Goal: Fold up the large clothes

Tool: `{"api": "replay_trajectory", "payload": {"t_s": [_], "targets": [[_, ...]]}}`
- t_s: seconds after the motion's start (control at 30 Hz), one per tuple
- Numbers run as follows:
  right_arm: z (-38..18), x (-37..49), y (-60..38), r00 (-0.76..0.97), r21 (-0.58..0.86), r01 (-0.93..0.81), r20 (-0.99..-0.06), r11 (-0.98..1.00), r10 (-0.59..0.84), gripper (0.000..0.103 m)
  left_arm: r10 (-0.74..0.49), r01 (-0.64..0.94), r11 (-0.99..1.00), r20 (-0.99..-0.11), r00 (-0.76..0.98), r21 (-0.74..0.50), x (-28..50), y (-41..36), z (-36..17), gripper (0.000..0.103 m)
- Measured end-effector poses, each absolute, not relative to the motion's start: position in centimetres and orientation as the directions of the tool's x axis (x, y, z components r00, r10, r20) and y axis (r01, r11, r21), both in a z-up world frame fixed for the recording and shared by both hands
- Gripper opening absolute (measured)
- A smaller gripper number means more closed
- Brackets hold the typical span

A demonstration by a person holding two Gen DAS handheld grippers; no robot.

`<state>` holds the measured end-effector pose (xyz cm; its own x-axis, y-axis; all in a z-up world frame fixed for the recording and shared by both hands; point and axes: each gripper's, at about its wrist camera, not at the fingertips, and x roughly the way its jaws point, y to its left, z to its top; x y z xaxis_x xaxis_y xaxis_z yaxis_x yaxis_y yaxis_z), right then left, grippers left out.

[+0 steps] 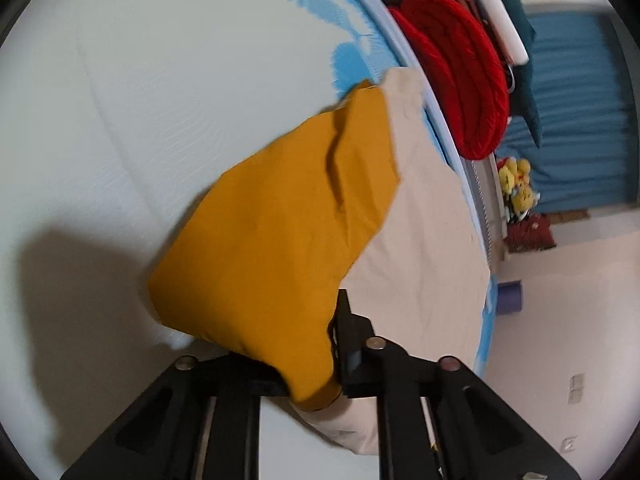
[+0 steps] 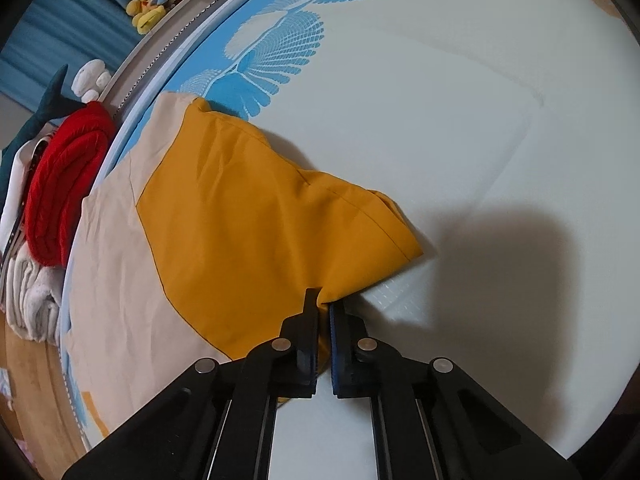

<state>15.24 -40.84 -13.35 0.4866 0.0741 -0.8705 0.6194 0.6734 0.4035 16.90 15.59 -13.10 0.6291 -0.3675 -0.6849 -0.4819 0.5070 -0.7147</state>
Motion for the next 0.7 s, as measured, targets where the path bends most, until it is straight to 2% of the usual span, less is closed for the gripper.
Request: {"api": "replay_trajectory", "payload": {"t_s": [0.17, 0.33, 0.47, 0.5, 0.6, 0.7], "targets": [[-12.0, 14.8, -40.0, 0.486, 0.382, 0.612, -0.872, 0.692, 0.051, 0.003, -0.330, -0.470, 0.609, -0.743, 0.583, -0.639, 16.6, 15.6, -7.5, 0.008], [-10.1, 13.5, -38.2, 0.447, 0.361, 0.571, -0.890, 0.738, 0.089, 0.003, -0.253, -0.468, 0.713, -0.814, 0.523, -0.522, 14.5, 17.5, -2.6, 0.008], [-9.7, 11.6, -35.2, 0.388, 0.340, 0.490, -0.910, 0.803, 0.149, 0.004, -0.196, -0.447, 0.761, -0.823, 0.532, -0.470, 12.8, 18.5, -2.4, 0.008], [-9.7, 11.2, -34.8, 0.374, 0.320, 0.483, -0.917, 0.815, 0.138, 0.009, -0.184, -0.443, 0.774, -0.829, 0.527, -0.453, 12.6, 18.3, -2.9, 0.008], [-8.5, 9.9, -33.5, 0.366, 0.168, 0.477, -0.930, 0.863, -0.022, 0.017, -0.167, -0.450, 0.798, -0.864, 0.474, -0.401, 12.5, 17.6, -4.5, 0.008], [-6.9, 9.3, -31.8, 0.366, -0.009, 0.444, -0.911, 0.896, -0.190, 0.021, -0.167, -0.425, 0.807, -0.849, 0.502, -0.410, 12.8, 17.5, -3.8, 0.008]]}}
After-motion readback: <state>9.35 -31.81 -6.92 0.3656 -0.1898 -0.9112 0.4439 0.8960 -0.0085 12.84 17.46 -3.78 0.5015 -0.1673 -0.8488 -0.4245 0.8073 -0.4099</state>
